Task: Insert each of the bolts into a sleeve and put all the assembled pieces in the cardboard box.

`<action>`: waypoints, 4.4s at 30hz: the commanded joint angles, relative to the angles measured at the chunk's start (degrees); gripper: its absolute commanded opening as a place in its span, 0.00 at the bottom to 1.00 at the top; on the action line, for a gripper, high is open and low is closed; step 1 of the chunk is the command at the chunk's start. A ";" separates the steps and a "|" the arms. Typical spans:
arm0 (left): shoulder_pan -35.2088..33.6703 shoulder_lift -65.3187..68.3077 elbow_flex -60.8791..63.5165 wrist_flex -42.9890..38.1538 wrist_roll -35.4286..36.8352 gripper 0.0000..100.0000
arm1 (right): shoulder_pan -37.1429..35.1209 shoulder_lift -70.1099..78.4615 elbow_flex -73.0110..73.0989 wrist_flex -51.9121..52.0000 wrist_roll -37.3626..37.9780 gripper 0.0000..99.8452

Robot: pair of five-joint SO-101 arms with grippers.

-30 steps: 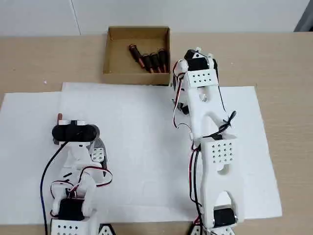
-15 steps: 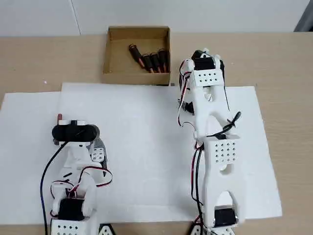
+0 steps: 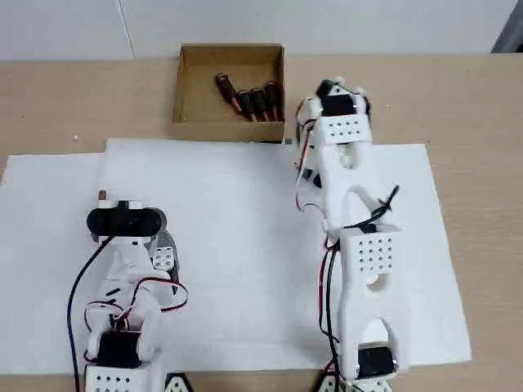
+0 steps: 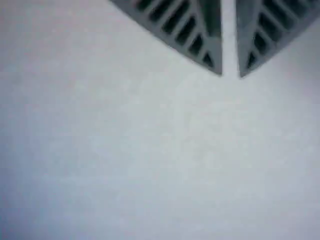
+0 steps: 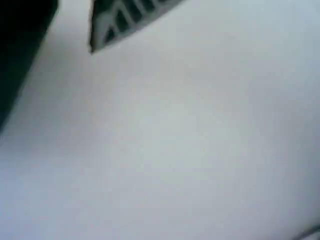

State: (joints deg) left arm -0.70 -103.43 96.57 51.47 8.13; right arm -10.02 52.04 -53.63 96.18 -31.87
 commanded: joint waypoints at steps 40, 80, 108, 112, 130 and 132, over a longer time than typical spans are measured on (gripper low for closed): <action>0.18 -0.62 -0.22 -1.14 -0.44 0.01 | 0.84 -16.04 -0.53 -0.04 4.92 0.00; -0.35 7.56 -29.14 17.67 -0.18 0.01 | 7.34 -120.22 95.65 -11.91 8.88 0.00; -15.74 84.40 -77.41 26.99 -21.63 0.01 | 7.34 -124.18 107.43 -24.57 8.79 0.00; -17.14 94.33 -84.97 32.97 -23.03 0.01 | 7.34 -124.26 110.77 -27.82 8.88 0.00; -23.74 121.67 -109.85 46.15 -23.12 0.11 | 7.34 -124.09 111.03 -31.69 10.99 0.00; -24.53 122.37 -109.85 47.30 -23.21 0.12 | 7.34 -124.09 111.03 -31.87 10.99 0.00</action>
State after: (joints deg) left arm -24.09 18.95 -11.12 97.10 -14.46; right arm -2.99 -71.47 57.76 65.76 -21.49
